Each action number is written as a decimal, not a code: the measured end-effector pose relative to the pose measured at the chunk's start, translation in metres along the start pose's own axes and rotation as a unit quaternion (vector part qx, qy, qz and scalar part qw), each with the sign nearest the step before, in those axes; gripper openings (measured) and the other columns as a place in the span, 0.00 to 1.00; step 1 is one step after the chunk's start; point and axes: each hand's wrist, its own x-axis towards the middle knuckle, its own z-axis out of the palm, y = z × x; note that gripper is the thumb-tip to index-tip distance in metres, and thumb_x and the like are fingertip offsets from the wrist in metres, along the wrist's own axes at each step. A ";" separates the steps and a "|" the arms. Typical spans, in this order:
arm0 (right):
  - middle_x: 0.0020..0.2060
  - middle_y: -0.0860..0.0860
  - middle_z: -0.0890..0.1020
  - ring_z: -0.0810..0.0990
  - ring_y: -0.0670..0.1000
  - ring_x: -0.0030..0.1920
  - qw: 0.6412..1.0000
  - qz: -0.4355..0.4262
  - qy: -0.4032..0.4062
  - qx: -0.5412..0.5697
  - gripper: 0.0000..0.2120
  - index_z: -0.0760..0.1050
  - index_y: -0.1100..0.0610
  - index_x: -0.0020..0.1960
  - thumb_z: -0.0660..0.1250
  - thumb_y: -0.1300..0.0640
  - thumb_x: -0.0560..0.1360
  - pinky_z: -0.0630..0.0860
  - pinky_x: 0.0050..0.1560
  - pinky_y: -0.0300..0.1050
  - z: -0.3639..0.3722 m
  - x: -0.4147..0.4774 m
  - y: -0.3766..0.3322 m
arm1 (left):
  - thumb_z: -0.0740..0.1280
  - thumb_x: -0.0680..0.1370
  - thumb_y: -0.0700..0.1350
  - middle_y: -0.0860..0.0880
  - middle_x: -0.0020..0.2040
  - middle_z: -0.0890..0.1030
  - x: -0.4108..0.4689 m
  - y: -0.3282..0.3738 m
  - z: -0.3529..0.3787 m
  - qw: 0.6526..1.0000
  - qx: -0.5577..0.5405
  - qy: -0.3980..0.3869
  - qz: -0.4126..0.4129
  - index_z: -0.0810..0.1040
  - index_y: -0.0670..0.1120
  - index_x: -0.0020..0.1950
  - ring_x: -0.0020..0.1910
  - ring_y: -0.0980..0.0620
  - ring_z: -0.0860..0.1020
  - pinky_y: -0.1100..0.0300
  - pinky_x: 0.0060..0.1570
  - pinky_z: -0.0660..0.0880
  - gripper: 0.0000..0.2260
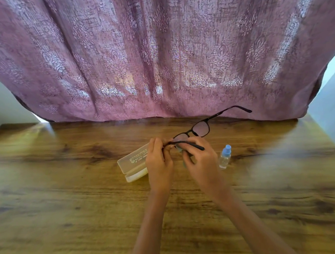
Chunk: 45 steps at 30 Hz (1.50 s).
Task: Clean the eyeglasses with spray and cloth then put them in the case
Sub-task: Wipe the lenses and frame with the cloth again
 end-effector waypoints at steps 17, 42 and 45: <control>0.45 0.55 0.81 0.73 0.45 0.48 1.000 0.025 -0.004 -0.010 0.09 0.81 0.64 0.49 0.70 0.68 0.69 0.66 0.53 0.28 0.000 0.013 0.005 | 0.62 0.75 0.31 0.47 0.44 0.77 -0.001 0.001 0.000 1.000 0.017 -0.006 -0.018 0.76 0.39 0.46 0.40 0.55 0.73 0.64 0.39 0.68 0.06; 0.48 0.54 0.80 0.75 0.49 0.51 0.997 -0.028 -0.070 0.007 0.12 0.81 0.63 0.52 0.69 0.69 0.70 0.69 0.55 0.34 0.000 0.006 0.000 | 0.61 0.74 0.29 0.48 0.45 0.77 -0.003 -0.002 0.000 1.000 0.004 0.004 -0.028 0.77 0.40 0.47 0.42 0.57 0.73 0.71 0.43 0.68 0.09; 0.47 0.54 0.80 0.77 0.50 0.49 0.997 -0.025 -0.066 0.020 0.11 0.79 0.64 0.52 0.70 0.70 0.70 0.73 0.53 0.39 0.000 0.010 -0.002 | 0.61 0.74 0.29 0.47 0.45 0.78 -0.003 -0.004 0.000 1.000 0.001 -0.001 -0.021 0.77 0.40 0.48 0.43 0.54 0.74 0.64 0.43 0.71 0.09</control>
